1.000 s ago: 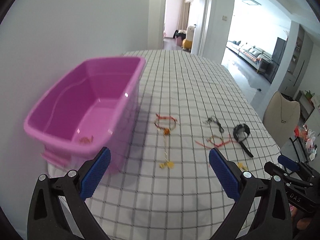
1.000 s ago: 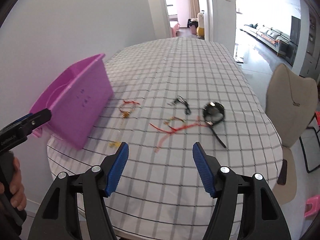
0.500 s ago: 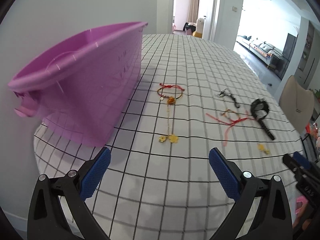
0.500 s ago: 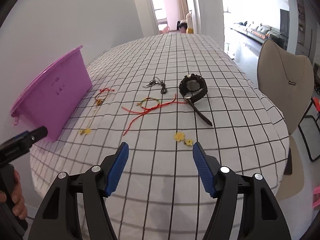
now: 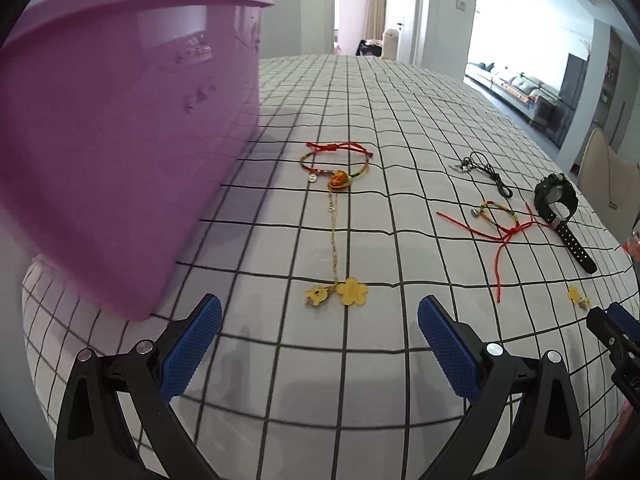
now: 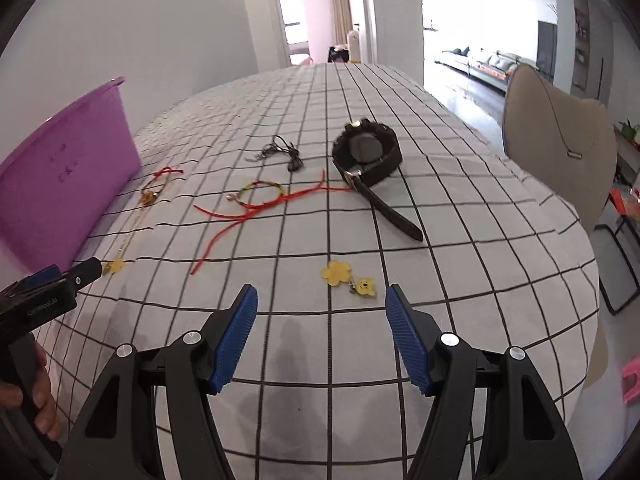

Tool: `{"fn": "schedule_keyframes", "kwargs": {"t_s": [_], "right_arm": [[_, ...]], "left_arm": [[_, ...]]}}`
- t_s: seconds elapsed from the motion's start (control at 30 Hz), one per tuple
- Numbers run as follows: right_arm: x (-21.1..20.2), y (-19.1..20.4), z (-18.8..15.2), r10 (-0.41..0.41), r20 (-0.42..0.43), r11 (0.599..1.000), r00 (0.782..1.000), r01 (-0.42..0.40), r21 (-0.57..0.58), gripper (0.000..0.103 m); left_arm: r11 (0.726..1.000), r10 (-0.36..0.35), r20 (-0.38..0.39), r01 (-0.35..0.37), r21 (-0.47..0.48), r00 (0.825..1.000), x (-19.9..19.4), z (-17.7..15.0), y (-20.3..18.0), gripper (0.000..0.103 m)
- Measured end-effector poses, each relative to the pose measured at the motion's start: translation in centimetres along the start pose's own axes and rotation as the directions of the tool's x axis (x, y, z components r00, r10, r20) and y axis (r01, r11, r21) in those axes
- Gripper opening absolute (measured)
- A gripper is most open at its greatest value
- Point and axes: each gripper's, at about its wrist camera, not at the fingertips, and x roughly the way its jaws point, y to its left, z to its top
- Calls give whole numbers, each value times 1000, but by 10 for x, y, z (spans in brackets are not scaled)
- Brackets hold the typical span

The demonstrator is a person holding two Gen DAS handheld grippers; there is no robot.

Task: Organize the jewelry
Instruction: 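Move both open tools back from the tub toward the remaining jewelry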

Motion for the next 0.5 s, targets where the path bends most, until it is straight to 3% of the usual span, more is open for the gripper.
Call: {"fn": "schedule_keyframes", "kwargs": {"t_s": [0.5], "right_arm": [[24, -10, 6, -54, -69, 998, 996, 56, 26, 64]], "left_arm": [[1000, 9, -58, -8, 13, 998, 26, 3, 0, 97]]}}
